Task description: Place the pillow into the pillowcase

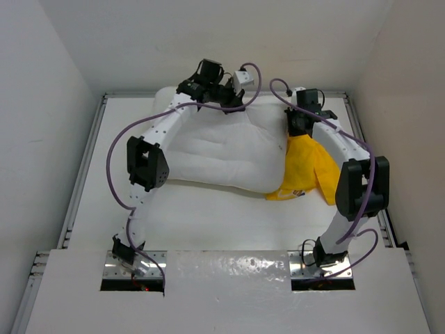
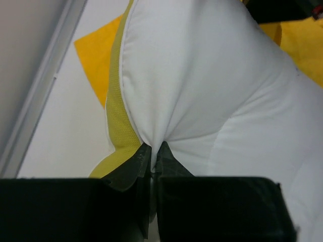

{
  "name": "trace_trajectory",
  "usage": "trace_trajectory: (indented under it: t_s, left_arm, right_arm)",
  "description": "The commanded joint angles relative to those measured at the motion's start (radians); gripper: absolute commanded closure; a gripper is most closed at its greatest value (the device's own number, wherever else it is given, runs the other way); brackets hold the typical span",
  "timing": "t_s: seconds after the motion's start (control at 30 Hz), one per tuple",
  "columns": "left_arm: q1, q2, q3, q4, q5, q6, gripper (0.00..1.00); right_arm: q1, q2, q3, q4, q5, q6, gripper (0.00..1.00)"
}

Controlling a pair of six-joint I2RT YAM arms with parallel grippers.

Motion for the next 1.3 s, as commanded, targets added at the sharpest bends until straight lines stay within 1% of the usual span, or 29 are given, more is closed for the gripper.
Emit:
trace_trajectory:
  t_s: [0.0,0.1,0.13,0.2,0.23,0.33,0.43,0.47,0.5,0.53,0.6,0.63,0.67,0.7,0.73,0.77,0.8,0.83,0.9,0.93,0.97,1.0,1.03,1.07,1.1,1.13,1.17,1.23,1.27]
  left_arm:
    - [-0.031,-0.002,-0.108,0.078,0.074,0.035,1.00]
    - [-0.050,0.007,-0.212,0.187,0.095,0.017,1.00]
    - [-0.059,0.010,-0.237,0.240,0.103,0.009,1.00]
    - [-0.065,0.019,-0.284,0.281,0.117,0.000,1.00]
    - [-0.073,0.027,-0.294,0.292,0.117,0.004,1.00]
    - [-0.082,0.032,-0.326,0.307,0.100,0.001,1.00]
    - [-0.082,0.032,-0.363,0.304,0.050,0.003,1.00]
    - [-0.082,0.030,-0.373,0.316,0.019,-0.023,1.00]
    - [-0.082,0.030,-0.396,0.336,-0.056,-0.046,1.00]
    - [-0.077,0.032,-0.406,0.391,-0.094,-0.119,1.00]
    - [-0.065,0.042,-0.400,0.445,-0.159,-0.213,1.00]
    - [-0.044,0.059,-0.384,0.485,-0.159,-0.262,1.00]
    - [-0.030,0.068,-0.365,0.497,-0.156,-0.363,1.00]
    - [-0.016,0.076,-0.322,0.508,-0.144,-0.414,1.00]
    - [0.014,0.081,-0.309,0.543,-0.136,-0.458,1.00]
    - [0.025,0.078,-0.303,0.561,-0.130,-0.533,1.00]
    - [0.042,0.075,-0.288,0.574,-0.135,-0.551,1.00]
    - [0.045,0.072,-0.279,0.580,-0.151,-0.554,1.00]
    - [0.045,0.068,-0.278,0.594,-0.216,-0.548,1.00]
    - [0.045,0.078,-0.285,0.626,-0.233,-0.548,1.00]
    - [0.045,0.088,-0.286,0.638,-0.240,-0.552,1.00]
    - [0.042,0.099,-0.279,0.654,-0.219,-0.553,1.00]
    - [0.039,0.116,-0.277,0.660,-0.201,-0.543,1.00]
    - [0.036,0.119,-0.288,0.670,-0.167,-0.542,1.00]
    - [0.030,0.118,-0.297,0.701,-0.152,-0.545,0.94]
    - [0.029,0.119,-0.303,0.704,-0.142,-0.548,0.82]
    - [0.027,0.121,-0.295,0.704,-0.136,-0.551,0.61]
    - [0.035,0.124,-0.271,0.704,-0.147,-0.530,0.46]
    - [0.039,0.122,-0.242,0.704,-0.162,-0.520,0.36]
  right_arm:
    - [0.006,-0.045,0.032,-0.007,0.029,-0.010,1.00]
    - [0.006,-0.037,0.035,0.024,0.080,-0.002,1.00]
    - [0.004,-0.031,0.060,0.036,0.094,-0.007,1.00]
    - [0.006,0.007,0.109,0.040,0.097,-0.015,1.00]
    - [0.007,0.026,0.174,0.036,0.074,-0.009,1.00]
    - [0.029,0.103,0.280,0.031,0.005,0.004,1.00]
    - [0.090,0.150,0.324,-0.018,0.019,-0.028,1.00]
    - [0.099,0.147,0.313,-0.019,0.013,-0.035,1.00]
    - [0.110,0.138,0.298,-0.016,-0.030,-0.033,1.00]
    - [0.118,0.118,0.261,-0.013,-0.055,-0.035,1.00]
    - [0.139,0.101,0.238,-0.039,-0.102,-0.039,1.00]
    - [0.144,0.095,0.206,-0.074,-0.124,-0.041,1.00]
    - [0.142,0.071,0.180,-0.088,-0.157,-0.041,1.00]
    - [0.144,0.052,0.146,-0.094,-0.184,-0.041,1.00]
    - [0.144,0.029,0.059,-0.085,-0.225,-0.044,1.00]
    - [0.144,-0.018,0.013,-0.070,-0.242,-0.042,1.00]
    - [0.144,-0.040,-0.023,-0.061,-0.262,-0.044,1.00]
    - [0.144,-0.058,-0.075,-0.050,-0.315,-0.045,1.00]
    - [0.145,-0.086,-0.096,-0.050,-0.375,-0.044,1.00]
    - [0.147,-0.089,-0.094,-0.047,-0.397,-0.026,1.00]
    - [0.150,-0.089,-0.089,-0.041,-0.405,-0.016,0.94]
    - [0.149,-0.085,-0.077,-0.021,-0.394,0.014,0.75]
    - [0.150,-0.081,-0.066,-0.019,-0.374,0.028,0.30]
    - [0.150,-0.075,-0.049,-0.021,-0.324,0.039,0.24]
    - [0.149,-0.072,-0.016,-0.024,-0.298,0.063,0.19]
    - [0.146,-0.078,-0.003,-0.024,-0.275,0.074,0.11]
    - [0.141,-0.090,0.006,-0.016,-0.224,0.085,0.01]
    - [0.133,-0.143,0.012,-0.004,-0.151,0.135,0.01]
    - [0.120,-0.164,0.006,-0.004,-0.082,0.154,0.01]
